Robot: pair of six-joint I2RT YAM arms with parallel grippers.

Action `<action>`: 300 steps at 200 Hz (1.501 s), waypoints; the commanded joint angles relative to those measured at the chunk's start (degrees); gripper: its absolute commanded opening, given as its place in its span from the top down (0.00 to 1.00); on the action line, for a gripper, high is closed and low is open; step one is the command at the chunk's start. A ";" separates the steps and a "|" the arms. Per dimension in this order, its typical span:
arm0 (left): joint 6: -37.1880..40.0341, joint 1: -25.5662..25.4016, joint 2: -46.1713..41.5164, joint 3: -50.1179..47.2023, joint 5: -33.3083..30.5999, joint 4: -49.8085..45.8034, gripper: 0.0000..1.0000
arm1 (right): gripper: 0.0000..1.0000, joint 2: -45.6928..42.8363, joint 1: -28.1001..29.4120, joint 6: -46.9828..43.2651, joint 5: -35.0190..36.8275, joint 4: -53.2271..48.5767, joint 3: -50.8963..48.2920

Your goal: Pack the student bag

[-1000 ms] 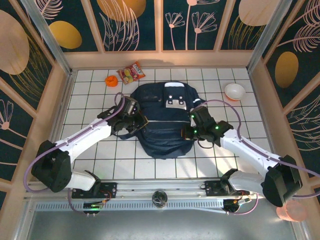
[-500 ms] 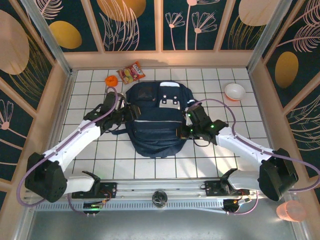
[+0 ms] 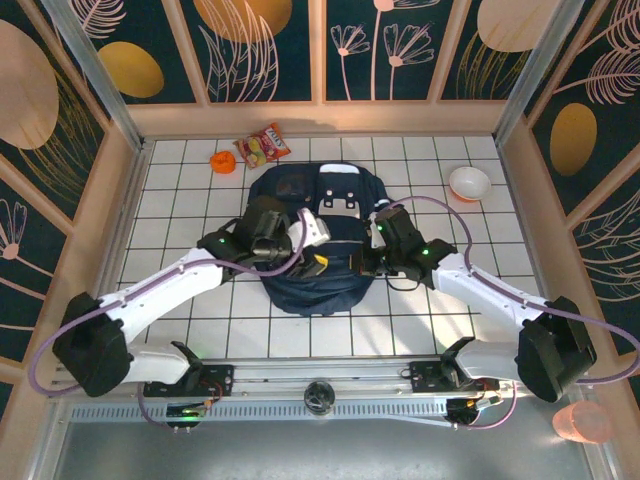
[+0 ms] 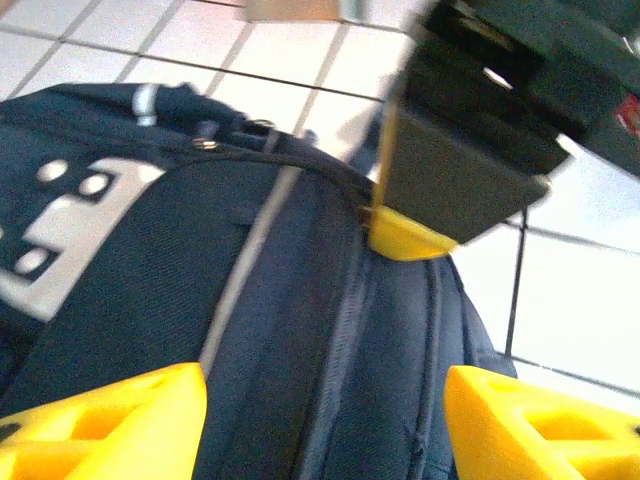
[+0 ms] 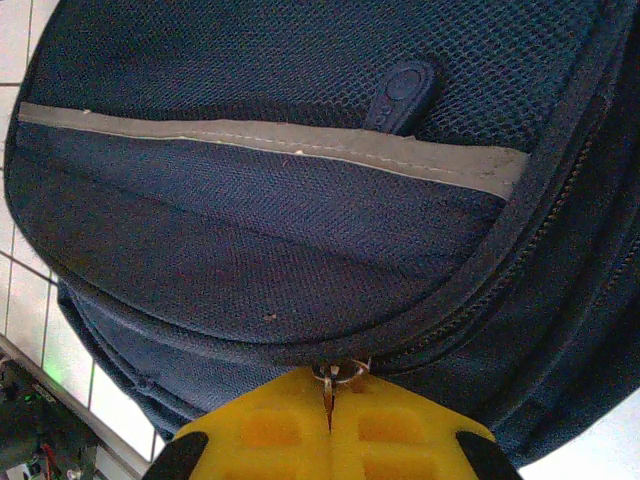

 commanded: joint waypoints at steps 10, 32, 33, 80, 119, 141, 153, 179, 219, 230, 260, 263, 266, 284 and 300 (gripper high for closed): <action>13.70 -1.97 6.03 2.41 3.46 1.21 0.36 | 1.00 0.06 -0.40 -0.34 -1.81 2.43 0.49; 13.46 -2.71 9.99 3.79 -1.74 3.61 0.38 | 1.00 -0.35 -0.35 -0.34 -2.31 2.48 0.40; 13.43 -2.71 10.13 3.85 -1.85 3.72 0.39 | 1.00 -0.32 -0.33 -0.34 -2.33 2.43 0.36; 13.28 -2.72 12.38 4.95 -3.69 6.97 0.77 | 1.00 -0.69 -1.60 -0.60 -1.77 1.07 0.16; 16.25 -2.69 7.04 -0.46 -6.22 8.58 1.00 | 1.00 -1.96 -9.37 -1.78 -1.81 -1.67 -2.11; 17.38 -2.67 5.49 -2.03 -5.51 7.60 1.00 | 1.00 -0.93 -14.26 -2.62 -0.31 -2.48 -2.33; 17.98 -2.71 4.96 -2.53 -4.22 7.14 1.00 | 1.00 0.32 -15.56 -2.97 1.23 -2.85 -1.89; 20.25 -2.65 4.05 -3.09 2.10 6.05 1.00 | 1.00 2.47 -17.71 -3.18 1.41 0.24 -0.98; 20.67 -2.71 4.19 -2.41 3.58 4.06 1.00 | 1.00 6.38 -19.80 -3.87 1.33 3.81 2.09; 18.78 -2.55 3.50 -3.25 1.92 5.46 1.00 | 1.00 6.57 -20.15 -4.71 0.96 3.95 2.88; 11.39 -0.93 0.12 -7.72 0.00 12.59 0.95 | 0.88 3.91 -20.12 -7.12 -2.49 3.87 2.56; 10.78 -0.71 -0.11 -8.00 -0.02 12.96 0.95 | 0.86 3.39 -20.10 -7.23 -2.72 3.94 2.41; 10.27 -0.58 -0.32 -8.43 -0.02 13.31 0.95 | 0.85 2.87 -20.16 -7.28 -3.03 4.03 2.24; 8.07 -0.10 -1.10 -9.70 -0.63 14.19 0.85 | 0.74 -0.24 -20.27 -7.20 -4.07 4.00 0.66; 4.62 0.50 -2.23 -10.76 -1.07 16.11 0.64 | 0.64 -2.79 -20.45 -7.11 -4.60 3.50 -0.12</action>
